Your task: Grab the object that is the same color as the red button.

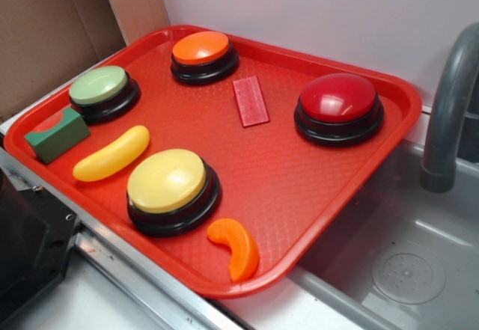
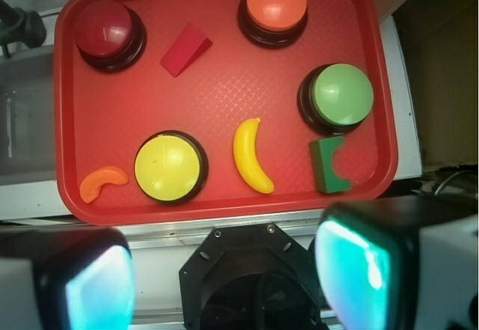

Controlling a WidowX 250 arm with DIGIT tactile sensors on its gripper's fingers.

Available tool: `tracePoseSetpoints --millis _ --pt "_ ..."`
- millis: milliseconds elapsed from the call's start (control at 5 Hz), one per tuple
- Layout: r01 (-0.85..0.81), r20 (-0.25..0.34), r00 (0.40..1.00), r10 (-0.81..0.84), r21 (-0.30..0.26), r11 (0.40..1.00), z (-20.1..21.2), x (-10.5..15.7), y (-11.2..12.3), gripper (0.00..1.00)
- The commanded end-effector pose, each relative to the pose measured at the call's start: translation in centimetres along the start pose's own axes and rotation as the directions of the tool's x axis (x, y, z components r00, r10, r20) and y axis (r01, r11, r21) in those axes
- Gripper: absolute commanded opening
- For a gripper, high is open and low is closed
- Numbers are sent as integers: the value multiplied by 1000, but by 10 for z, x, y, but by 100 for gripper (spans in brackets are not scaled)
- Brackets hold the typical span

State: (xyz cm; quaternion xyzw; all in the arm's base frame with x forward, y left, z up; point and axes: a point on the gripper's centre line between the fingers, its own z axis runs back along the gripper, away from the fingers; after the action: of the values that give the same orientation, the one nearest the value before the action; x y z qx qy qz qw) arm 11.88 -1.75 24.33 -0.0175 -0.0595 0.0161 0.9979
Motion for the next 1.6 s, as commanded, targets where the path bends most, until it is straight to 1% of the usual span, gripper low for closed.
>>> tracePoseSetpoints --millis 0,200,400,600,800,1000,1200,1400 --pt "0 0 1000 0 0 1000 0 0 0 100" --pt "-132 60 989 136 -64 989 -20 28 -17 100" --pt "-313 110 938 327 -130 941 -32 56 -31 100" --pt "-471 135 864 485 -125 873 -49 82 -38 100" --pt "-584 164 791 589 -80 808 -71 110 -43 100" --pt "-663 147 738 659 -23 748 -95 132 -44 100" --pt "-677 139 729 671 1 736 -111 146 -38 100" --pt "-682 152 725 671 28 731 -124 157 -26 100"
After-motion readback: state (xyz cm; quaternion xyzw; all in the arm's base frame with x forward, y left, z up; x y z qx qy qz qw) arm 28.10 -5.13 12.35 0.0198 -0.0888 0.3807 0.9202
